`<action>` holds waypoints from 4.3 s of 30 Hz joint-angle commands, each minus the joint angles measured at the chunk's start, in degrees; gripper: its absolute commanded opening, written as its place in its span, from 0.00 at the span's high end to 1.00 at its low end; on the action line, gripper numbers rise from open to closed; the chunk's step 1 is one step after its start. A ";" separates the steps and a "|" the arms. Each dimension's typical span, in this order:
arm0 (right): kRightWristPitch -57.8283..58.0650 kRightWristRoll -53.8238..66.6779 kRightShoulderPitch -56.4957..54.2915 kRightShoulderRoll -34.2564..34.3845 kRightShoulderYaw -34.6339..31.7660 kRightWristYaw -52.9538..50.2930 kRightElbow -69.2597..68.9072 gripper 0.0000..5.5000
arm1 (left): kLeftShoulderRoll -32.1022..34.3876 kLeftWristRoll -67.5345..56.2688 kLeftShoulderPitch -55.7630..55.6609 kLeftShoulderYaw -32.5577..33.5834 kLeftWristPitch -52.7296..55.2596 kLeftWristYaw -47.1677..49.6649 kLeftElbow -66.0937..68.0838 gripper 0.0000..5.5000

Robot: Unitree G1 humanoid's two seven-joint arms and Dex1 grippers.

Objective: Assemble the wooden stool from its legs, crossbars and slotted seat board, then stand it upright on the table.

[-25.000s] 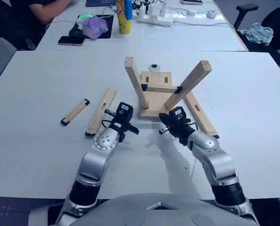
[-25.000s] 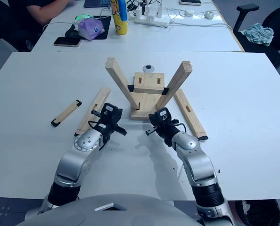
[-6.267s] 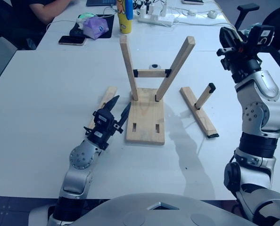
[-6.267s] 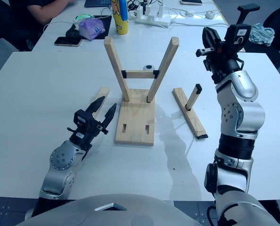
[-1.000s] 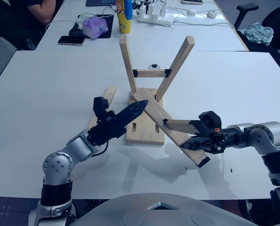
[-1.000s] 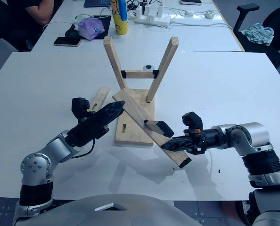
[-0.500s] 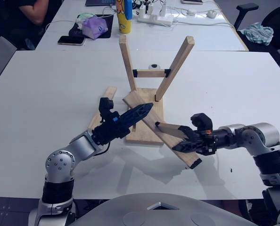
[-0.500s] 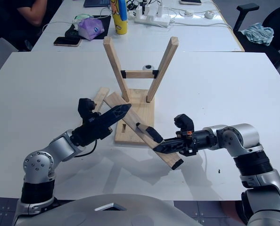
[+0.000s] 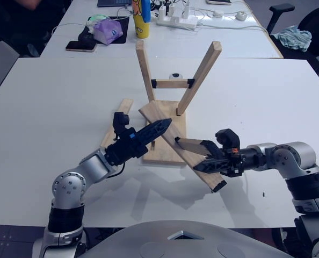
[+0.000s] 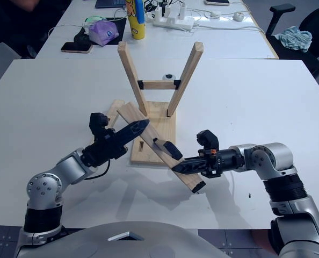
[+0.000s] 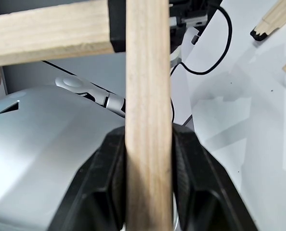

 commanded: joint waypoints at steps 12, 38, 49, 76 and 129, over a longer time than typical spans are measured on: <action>-1.78 -0.77 -1.84 2.09 -1.45 -3.46 1.44 0.81 | -0.75 2.25 0.27 0.70 -0.84 -1.21 0.76 0.80; -21.81 -13.62 2.26 5.41 -11.02 -17.45 8.28 0.64 | 3.49 -1.28 1.03 16.54 -5.82 1.02 -0.85 0.81; -71.64 -45.34 22.08 8.25 -2.86 -29.99 -9.68 0.64 | 5.52 -3.05 2.90 18.88 -9.21 19.73 -13.40 0.81; -80.48 -70.22 17.61 18.62 8.34 -53.13 4.16 0.64 | 3.89 12.33 -1.76 14.78 -16.68 20.35 -9.25 0.81; -69.40 -68.81 16.38 20.59 12.53 -54.00 1.68 0.64 | -1.17 28.83 -8.00 2.39 2.74 39.88 -12.11 0.81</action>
